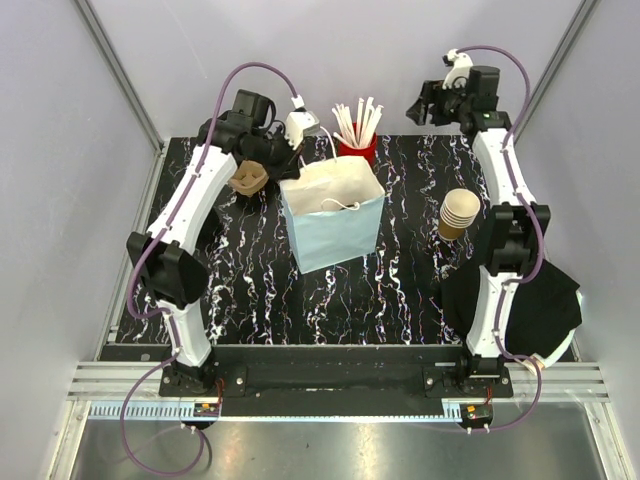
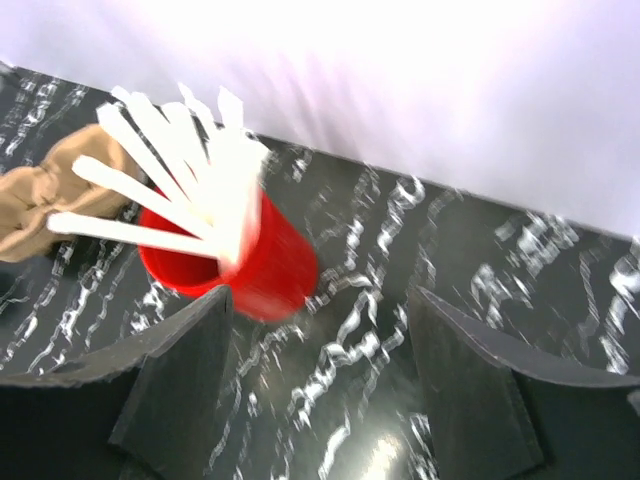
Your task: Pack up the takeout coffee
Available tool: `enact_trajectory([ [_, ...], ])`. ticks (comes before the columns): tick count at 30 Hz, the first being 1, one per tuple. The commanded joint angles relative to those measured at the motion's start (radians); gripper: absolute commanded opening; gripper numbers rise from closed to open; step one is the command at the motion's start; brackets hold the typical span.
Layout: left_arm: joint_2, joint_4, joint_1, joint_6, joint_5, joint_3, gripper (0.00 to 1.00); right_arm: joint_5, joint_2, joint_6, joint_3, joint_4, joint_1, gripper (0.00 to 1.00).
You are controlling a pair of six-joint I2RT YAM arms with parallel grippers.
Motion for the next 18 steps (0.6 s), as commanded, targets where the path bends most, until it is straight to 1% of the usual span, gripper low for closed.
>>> enact_trajectory([
  [1,-0.055,-0.057,0.027,0.065,0.013,0.009,0.00,-0.037,0.078,0.022,0.121,0.059,0.066,0.75],
  [4,-0.058,-0.067,0.048,0.097,0.033,0.005,0.00,-0.019,0.134,0.022,0.190,0.085,0.095,0.72],
  [7,-0.058,-0.067,0.073,0.107,0.055,0.012,0.00,0.004,0.189,0.060,0.241,0.103,0.117,0.70],
  [11,-0.052,-0.071,0.093,0.099,0.076,0.035,0.00,0.029,0.231,0.086,0.264,0.116,0.140,0.64],
  [12,-0.051,-0.073,0.093,0.096,0.082,0.037,0.03,0.032,0.234,0.091,0.259,0.120,0.140,0.64],
  [13,-0.049,-0.071,0.093,0.088,0.090,0.038,0.11,0.033,0.234,0.094,0.246,0.129,0.141,0.63],
  [14,-0.048,-0.071,0.093,0.082,0.098,0.044,0.16,0.033,0.235,0.097,0.238,0.131,0.146,0.63],
  [16,-0.043,-0.071,0.090,0.068,0.118,0.051,0.29,0.042,0.234,0.102,0.217,0.142,0.151,0.60],
  [18,-0.040,-0.073,0.088,0.064,0.125,0.060,0.35,0.050,0.237,0.102,0.206,0.145,0.155,0.58],
])
